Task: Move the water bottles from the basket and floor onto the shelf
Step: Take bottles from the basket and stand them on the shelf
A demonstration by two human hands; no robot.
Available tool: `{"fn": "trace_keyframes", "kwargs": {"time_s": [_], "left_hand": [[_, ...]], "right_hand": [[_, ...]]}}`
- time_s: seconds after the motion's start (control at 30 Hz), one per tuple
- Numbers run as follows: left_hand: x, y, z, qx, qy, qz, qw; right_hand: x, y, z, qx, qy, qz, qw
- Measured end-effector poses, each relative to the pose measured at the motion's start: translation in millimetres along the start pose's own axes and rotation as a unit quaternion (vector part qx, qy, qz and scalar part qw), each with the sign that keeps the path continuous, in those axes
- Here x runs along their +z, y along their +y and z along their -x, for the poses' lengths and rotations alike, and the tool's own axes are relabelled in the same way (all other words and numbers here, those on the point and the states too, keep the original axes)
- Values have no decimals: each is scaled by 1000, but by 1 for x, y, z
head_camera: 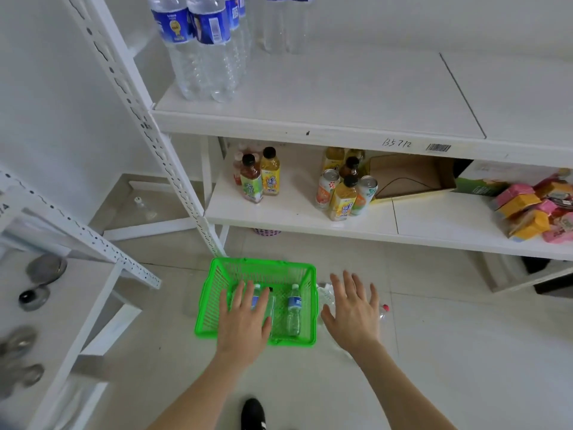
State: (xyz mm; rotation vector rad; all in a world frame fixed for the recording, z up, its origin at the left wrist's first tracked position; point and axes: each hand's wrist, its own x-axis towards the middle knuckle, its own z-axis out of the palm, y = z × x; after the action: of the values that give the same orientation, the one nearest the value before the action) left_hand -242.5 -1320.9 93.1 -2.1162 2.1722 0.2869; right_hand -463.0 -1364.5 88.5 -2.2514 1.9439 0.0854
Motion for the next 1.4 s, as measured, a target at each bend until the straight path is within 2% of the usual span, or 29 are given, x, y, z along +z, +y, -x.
{"fn": "trace_keyframes", "kwargs": {"time_s": [0.27, 0.43, 0.63, 0.93, 1.2, 1.4], "left_hand": [[56, -18, 40, -38, -86, -16, 995], [85, -52, 17, -66, -88, -32, 993], [132, -99, -34, -57, -113, -12, 992], [273, -157, -123, -46, -144, 20, 988], [430, -179, -179, -76, -162, 44, 983], [519, -194, -202, -109, -169, 76, 977]], "right_hand": [[54, -4, 26, 9, -63, -7, 998], [79, -23, 4, 16, -84, -15, 996], [127, -63, -45, 43, -86, -48, 994], [281, -99, -124, 72, -132, -81, 985], [447, -97, -174, 81, -164, -95, 978], [543, -99, -200, 95, -189, -110, 971]]}}
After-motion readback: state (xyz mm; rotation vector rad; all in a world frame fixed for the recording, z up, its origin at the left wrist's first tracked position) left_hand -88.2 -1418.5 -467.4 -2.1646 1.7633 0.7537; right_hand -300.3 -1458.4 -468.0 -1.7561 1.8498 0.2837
